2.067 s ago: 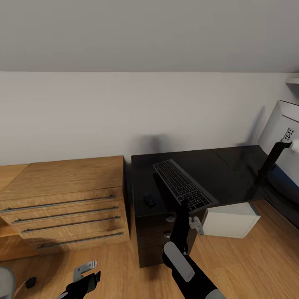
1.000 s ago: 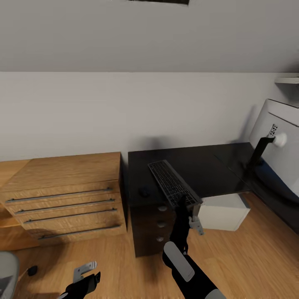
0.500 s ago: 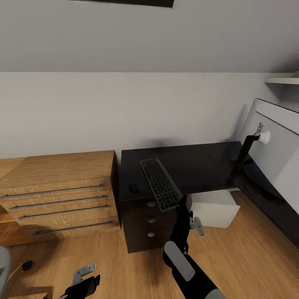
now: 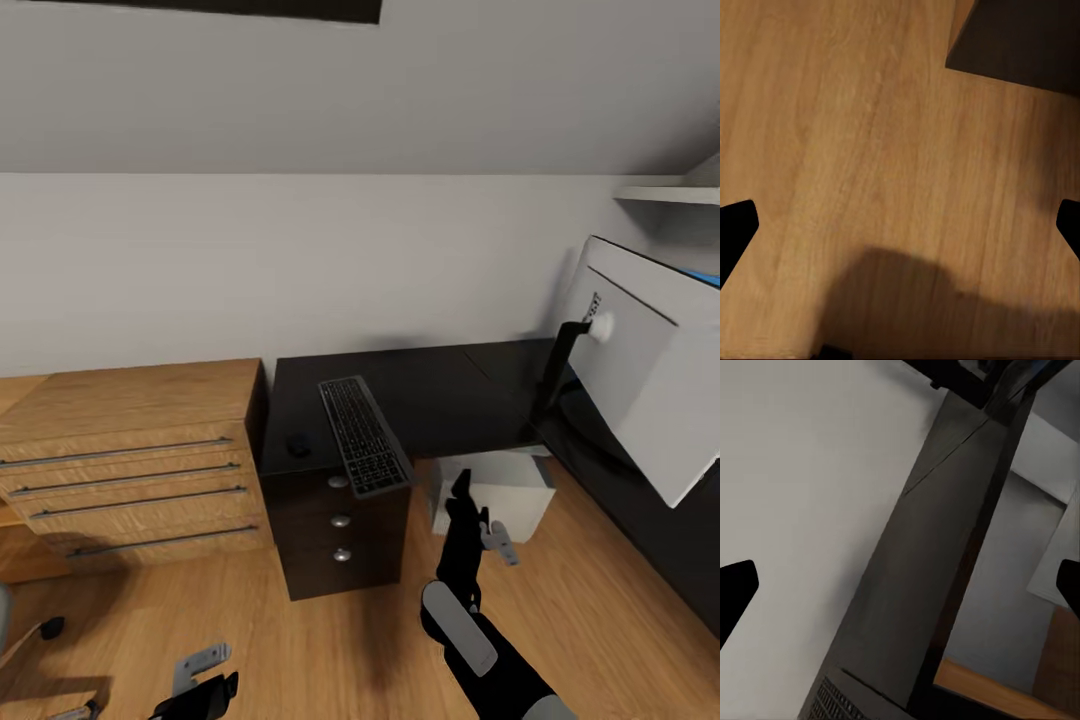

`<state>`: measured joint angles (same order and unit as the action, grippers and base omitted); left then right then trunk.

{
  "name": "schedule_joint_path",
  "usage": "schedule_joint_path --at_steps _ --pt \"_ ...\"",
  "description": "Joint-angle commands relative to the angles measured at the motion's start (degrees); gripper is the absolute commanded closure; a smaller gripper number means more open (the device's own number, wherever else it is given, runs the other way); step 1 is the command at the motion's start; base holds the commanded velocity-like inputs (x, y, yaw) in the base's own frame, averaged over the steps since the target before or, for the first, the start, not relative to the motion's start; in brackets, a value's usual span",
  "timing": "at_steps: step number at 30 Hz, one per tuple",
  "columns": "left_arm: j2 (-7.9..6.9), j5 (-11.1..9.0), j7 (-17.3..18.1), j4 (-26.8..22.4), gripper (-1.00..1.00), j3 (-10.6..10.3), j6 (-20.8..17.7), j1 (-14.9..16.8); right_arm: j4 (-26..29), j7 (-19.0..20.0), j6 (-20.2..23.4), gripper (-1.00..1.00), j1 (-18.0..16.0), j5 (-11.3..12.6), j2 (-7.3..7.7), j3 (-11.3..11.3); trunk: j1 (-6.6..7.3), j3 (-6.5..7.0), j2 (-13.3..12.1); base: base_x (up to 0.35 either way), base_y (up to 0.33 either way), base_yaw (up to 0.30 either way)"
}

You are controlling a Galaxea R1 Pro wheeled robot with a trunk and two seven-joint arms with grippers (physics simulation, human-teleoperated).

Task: In the bedroom, organize the workspace by keeping the computer under the desk, ensuring the monitor is on the desk, placing the keyboard on the desk next to the monitor, placing the mouse on the desk next to the keyboard, moving the folder from the swivel chair onto the desk next to the mouse, stacking the notebook on top of the folder with the pen on top of the notebook, and positioning the swivel chair next to the desk.

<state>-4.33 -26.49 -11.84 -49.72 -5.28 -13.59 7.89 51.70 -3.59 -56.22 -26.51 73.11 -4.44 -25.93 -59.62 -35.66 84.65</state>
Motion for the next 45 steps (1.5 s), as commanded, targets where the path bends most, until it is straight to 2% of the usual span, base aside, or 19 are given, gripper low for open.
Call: schedule_joint_path --at_steps 1,4,11,15,18,22,23,24,29,30,33,35,36,40,41,42,45 --pt "-0.10 -0.6 -0.6 0.0 -1.00 -0.3 -0.1 0.0 0.0 -0.4 0.1 -1.00 0.0 -0.1 0.27 -0.2 0.01 -0.05 0.0 -0.047 -0.089 0.000" --pt "-0.16 -0.6 -0.6 0.3 -1.00 -0.2 -0.1 0.0 1.2 -0.5 4.7 -1.00 0.0 0.1 2.51 -0.2 0.23 0.13 -0.4 -0.017 -0.032 0.000" --pt "-0.22 -0.6 -0.7 0.3 -1.00 -0.1 -0.1 0.0 2.8 -0.5 10.0 -1.00 0.0 0.3 5.13 -0.2 1.77 1.38 -3.2 -0.003 -0.007 0.000" --pt "-0.13 -0.6 -0.8 0.2 -1.00 -0.1 0.3 0.0 5.1 -0.5 15.1 -1.00 0.4 5.0 7.46 0.0 2.65 2.10 -4.8 0.000 0.000 0.000" --pt "-0.14 -0.6 -1.0 0.2 -1.00 0.0 1.6 0.0 5.3 -0.5 19.1 -1.00 0.4 6.8 9.09 0.0 3.30 2.64 -6.0 0.000 0.000 0.000" --pt "-0.15 -0.6 -1.1 0.2 -1.00 0.1 4.8 0.0 5.3 -0.5 26.7 -1.00 0.4 7.8 11.32 0.2 4.18 3.36 -7.6 0.000 0.000 0.000" --pt "-0.13 -0.6 -1.1 0.2 -1.00 0.1 6.3 0.0 5.3 -0.5 30.7 -1.00 0.5 8.0 12.53 0.3 4.40 3.54 -8.0 0.000 0.000 0.000" --pt "-0.05 -0.7 -1.1 0.2 -1.00 0.0 8.2 0.0 5.2 -0.5 39.2 -1.00 0.5 8.2 15.75 0.5 4.62 3.72 -8.4 0.000 0.000 0.000" --pt "-0.01 -0.6 -1.4 0.2 -1.00 -0.1 8.9 0.0 4.1 -0.5 43.9 -1.00 0.5 8.2 17.62 0.4 5.72 4.61 -10.4 -0.011 0.000 0.000" --pt "-0.11 -0.7 -1.8 0.2 -1.00 0.0 9.1 0.0 -1.6 -0.2 45.0 -1.00 0.5 7.5 17.91 0.1 5.94 4.79 -10.8 -0.241 0.000 0.000" --pt "-0.13 -0.7 -1.9 0.2 -1.00 0.1 9.1 0.0 -6.5 -0.1 45.2 -1.00 0.5 5.7 17.87 -0.4 6.60 5.33 -12.0 -0.275 0.000 0.000" --pt "-0.12 -0.6 -1.9 0.2 -1.00 0.0 9.1 0.0 -11.2 0.0 45.3 -1.00 0.5 2.8 17.70 -1.0 7.04 5.69 -12.8 -0.310 0.000 0.000" --pt "-0.10 -0.6 -1.9 0.2 -1.00 -0.1 9.1 0.0 -13.9 0.0 45.3 -1.00 0.5 0.2 17.52 -1.3 7.26 5.87 -13.2 -0.322 0.000 0.000" --pt "-0.13 -0.8 -2.2 0.5 -1.00 -0.1 9.0 0.0 -18.6 -0.3 45.3 -1.00 0.4 -6.2 16.40 -1.7 8.14 6.59 -14.8 -0.329 0.000 0.000" --pt "-0.15 -0.8 -2.3 0.6 -1.00 -0.1 8.9 0.0 -19.8 -0.3 45.3 -1.00 0.4 -8.1 15.87 -1.7 8.36 6.77 -15.2 -0.333 0.000 0.000" --pt "-0.21 -0.8 -2.5 0.9 -1.00 0.0 8.8 0.0 -22.3 -0.4 45.3 -1.00 0.4 -12.0 14.57 -1.8 8.58 6.95 -15.6 -0.335 0.000 0.000" --pt "-0.27 -0.9 -2.8 1.2 -1.00 0.0 8.7 0.0 -26.3 -0.7 45.0 -1.00 0.4 -18.2 12.54 -1.7 9.23 7.49 -16.8 -0.336 0.000 0.000"
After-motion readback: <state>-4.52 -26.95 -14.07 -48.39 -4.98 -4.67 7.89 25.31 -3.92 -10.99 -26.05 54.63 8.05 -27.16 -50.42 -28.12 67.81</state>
